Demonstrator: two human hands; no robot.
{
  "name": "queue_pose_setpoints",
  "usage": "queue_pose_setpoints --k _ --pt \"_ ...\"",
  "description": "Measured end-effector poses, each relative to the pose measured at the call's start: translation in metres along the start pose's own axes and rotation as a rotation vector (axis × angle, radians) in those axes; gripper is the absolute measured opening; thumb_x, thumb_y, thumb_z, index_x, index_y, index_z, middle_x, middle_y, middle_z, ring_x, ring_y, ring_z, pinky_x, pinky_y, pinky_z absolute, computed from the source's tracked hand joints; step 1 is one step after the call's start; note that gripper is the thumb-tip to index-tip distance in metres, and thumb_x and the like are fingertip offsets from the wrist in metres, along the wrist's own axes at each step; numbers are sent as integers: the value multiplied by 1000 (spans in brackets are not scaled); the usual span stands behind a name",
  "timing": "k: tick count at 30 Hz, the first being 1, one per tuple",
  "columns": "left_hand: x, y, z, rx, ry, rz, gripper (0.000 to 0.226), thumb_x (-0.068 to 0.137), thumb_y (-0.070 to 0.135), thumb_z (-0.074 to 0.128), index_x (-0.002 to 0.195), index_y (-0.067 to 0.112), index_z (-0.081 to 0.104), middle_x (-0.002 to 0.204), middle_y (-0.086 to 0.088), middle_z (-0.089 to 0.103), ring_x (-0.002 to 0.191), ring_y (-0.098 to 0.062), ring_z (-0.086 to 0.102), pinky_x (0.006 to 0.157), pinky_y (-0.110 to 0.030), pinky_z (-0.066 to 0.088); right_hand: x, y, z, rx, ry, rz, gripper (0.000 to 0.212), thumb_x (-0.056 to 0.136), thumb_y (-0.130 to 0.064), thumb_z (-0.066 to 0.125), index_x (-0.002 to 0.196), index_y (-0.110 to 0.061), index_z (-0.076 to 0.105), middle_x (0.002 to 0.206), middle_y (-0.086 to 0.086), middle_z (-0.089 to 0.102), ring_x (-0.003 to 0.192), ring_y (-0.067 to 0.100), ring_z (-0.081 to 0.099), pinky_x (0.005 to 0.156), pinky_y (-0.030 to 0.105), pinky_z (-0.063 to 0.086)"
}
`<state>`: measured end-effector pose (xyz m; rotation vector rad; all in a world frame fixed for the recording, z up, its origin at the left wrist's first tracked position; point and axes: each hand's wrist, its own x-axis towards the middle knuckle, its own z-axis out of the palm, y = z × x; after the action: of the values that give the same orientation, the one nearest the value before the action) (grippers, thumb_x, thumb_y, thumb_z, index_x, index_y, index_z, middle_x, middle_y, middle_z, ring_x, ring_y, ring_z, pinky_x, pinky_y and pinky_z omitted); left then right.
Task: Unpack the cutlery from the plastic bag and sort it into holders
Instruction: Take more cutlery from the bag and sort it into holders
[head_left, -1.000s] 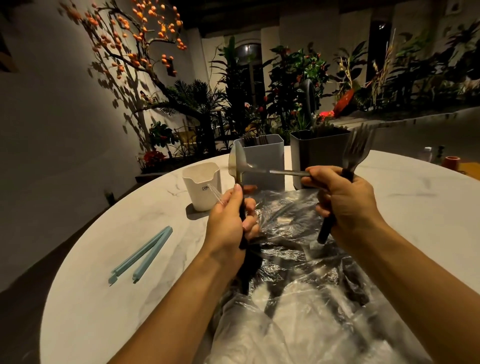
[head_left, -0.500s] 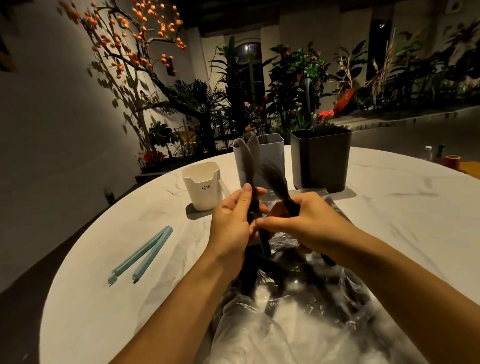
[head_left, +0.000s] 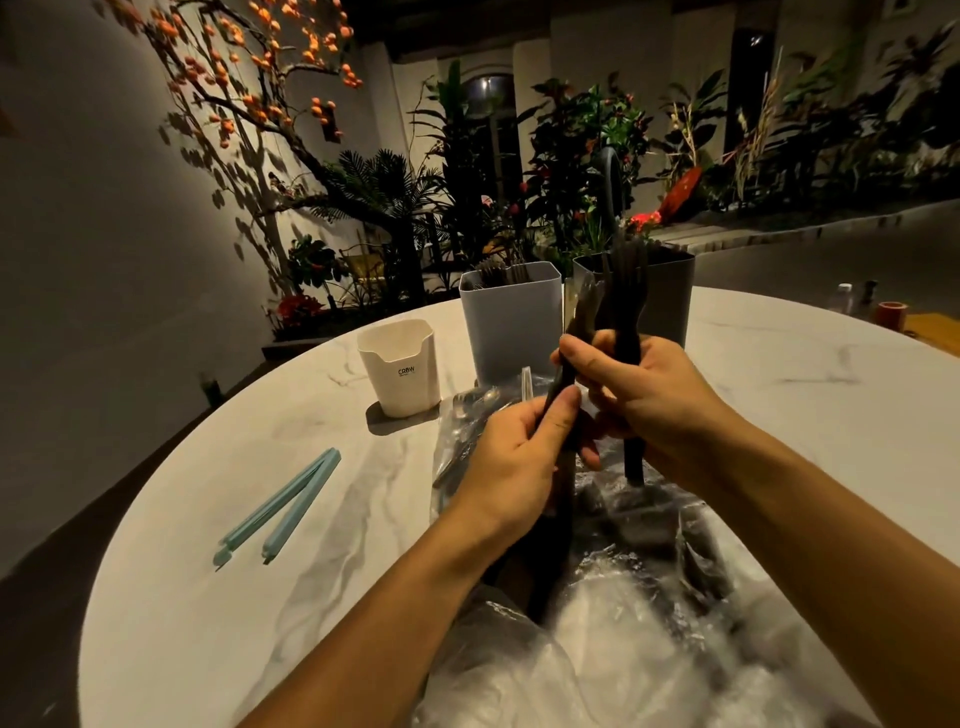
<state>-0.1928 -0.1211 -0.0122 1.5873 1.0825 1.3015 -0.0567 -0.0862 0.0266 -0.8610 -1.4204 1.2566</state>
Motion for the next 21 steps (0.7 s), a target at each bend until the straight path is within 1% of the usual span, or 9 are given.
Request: queue_pose_setpoints --k 2,4,6,8,9,10,14,18,21 --pt "0 1 2 -48 45 -22 45 97 50 36 95 18 69 84 -5 74 76 -17 72 67 -26 57 2 -3 0 -9 -5 4 35 85 -36 68 94 -3 70 88 21 54 64 19 49 50 23 43" --pt "1 2 4 -38 83 -48 54 97 52 32 93 12 68 75 -6 70 59 -11 64 54 -20 49 4 -4 0 -22 0 -3 35 89 -32 67 96 1 69 83 13 51 56 12 42 47 22 35" --pt "3 2 4 3 109 -58 58 96 55 33 93 9 67 77 -15 67 57 -15 61 53 -24 50 7 -7 -2 -51 17 -7 36 89 -31 68 98 4 68 74 11 52 55 13 40 47 23 32" --pt "10 1 1 88 156 -38 63 96 64 35 98 9 66 92 -21 67 79 -30 66 73 -46 58 11 -12 -6 -86 27 -11 34 89 -30 69 97 4 68 60 0 54 51 11 41 44 22 32" --pt "14 1 -2 152 180 -13 60 98 64 36 99 12 66 94 -19 67 88 -32 65 82 -53 55 14 -14 -8 -111 31 -27 32 89 -28 70 95 3 68 55 -5 54 48 9 42 43 21 33" --pt "18 4 -5 211 187 22 54 100 59 36 99 14 66 94 -14 67 92 -30 64 87 -54 52 16 -16 -9 -147 37 -52 30 89 -27 70 91 2 68 54 -7 54 47 6 45 43 19 35" --pt "35 25 -7 290 42 98 28 105 34 45 110 17 67 104 -4 72 101 -18 67 95 -46 53 24 -29 -12 -268 46 -162 20 89 -23 71 83 -3 69 60 -4 62 52 -3 58 50 11 44" --pt "54 37 -6 365 -39 84 18 102 29 56 110 18 68 102 -1 74 102 -18 68 96 -49 54 32 -44 -20 -306 31 -197 21 90 -26 70 80 -8 70 69 4 71 68 13 69 64 29 57" --pt "72 49 -5 392 -66 84 18 103 25 55 104 14 69 99 -5 73 103 -22 68 97 -53 51 41 -57 -31 -323 -2 -212 25 91 -28 68 84 -5 71 76 11 72 67 13 66 64 27 54"
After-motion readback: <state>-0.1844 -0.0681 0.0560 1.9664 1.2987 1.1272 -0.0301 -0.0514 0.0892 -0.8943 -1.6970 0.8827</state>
